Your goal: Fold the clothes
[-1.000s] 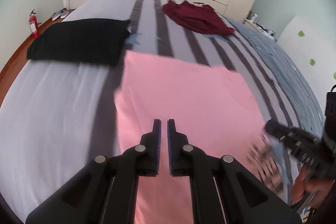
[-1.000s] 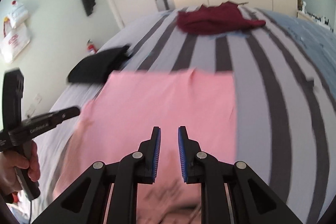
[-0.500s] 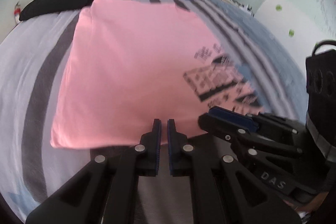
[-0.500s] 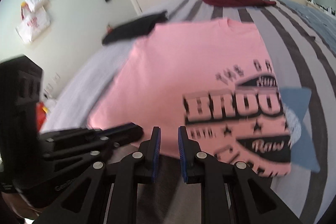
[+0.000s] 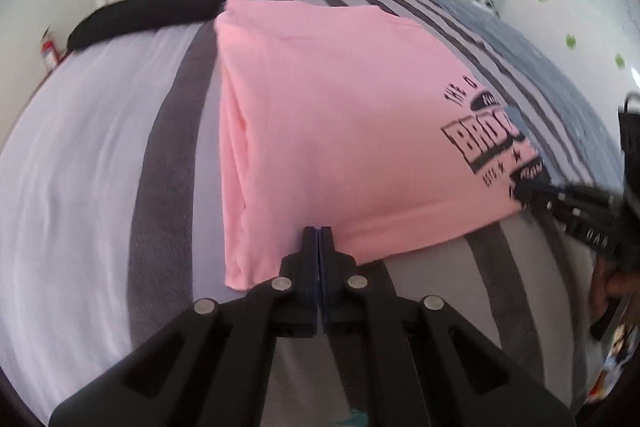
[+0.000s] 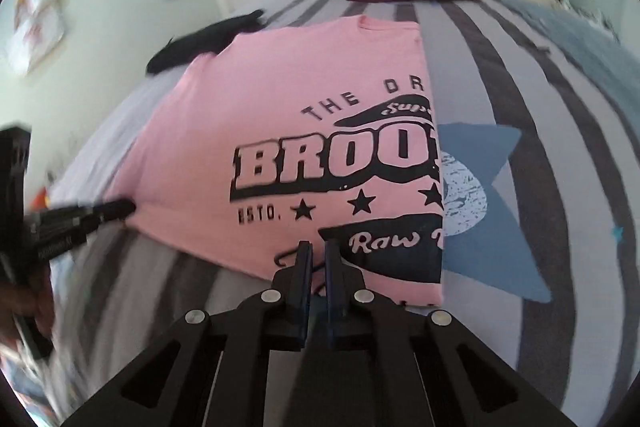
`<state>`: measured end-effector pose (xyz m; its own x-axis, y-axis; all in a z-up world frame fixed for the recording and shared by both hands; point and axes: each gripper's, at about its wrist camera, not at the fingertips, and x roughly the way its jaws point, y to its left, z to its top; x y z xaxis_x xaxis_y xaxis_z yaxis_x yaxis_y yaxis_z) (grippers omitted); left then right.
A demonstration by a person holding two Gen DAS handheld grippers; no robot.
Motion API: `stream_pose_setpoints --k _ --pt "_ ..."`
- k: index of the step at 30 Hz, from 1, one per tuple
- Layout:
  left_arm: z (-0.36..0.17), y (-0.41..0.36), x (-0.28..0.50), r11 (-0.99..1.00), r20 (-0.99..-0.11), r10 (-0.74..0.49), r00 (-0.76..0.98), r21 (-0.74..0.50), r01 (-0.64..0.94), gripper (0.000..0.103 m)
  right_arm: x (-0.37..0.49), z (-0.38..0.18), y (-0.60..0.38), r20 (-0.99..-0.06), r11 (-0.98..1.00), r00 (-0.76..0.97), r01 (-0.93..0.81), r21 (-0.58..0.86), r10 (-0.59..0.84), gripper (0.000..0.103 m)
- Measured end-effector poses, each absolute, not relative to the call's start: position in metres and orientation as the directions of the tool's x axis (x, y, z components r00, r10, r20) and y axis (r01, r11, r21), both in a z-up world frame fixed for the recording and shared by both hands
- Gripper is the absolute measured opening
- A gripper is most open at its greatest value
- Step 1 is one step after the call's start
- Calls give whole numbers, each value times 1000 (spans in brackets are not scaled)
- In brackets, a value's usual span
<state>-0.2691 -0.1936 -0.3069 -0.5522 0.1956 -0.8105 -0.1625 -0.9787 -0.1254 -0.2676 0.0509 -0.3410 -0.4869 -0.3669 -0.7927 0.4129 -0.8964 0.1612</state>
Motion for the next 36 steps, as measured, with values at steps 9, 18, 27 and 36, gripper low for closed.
stream_pose_setpoints --k 9,18,27,36 --pt "-310 -219 -264 -977 -805 200 -559 -206 -54 2 -278 -340 84 -808 -929 -490 322 181 -328 5" --pt "-266 -227 -314 -981 -763 119 -636 -188 42 2 -315 -303 80 -805 -938 -502 289 190 -317 9" --pt "-290 -212 -386 -984 -735 125 -667 -176 10 2 -411 -315 43 -739 -933 -581 309 187 -341 9" --pt "-301 -229 -385 -976 -739 115 -664 -209 64 6 -423 -342 58 -747 -925 -549 275 263 -375 9"
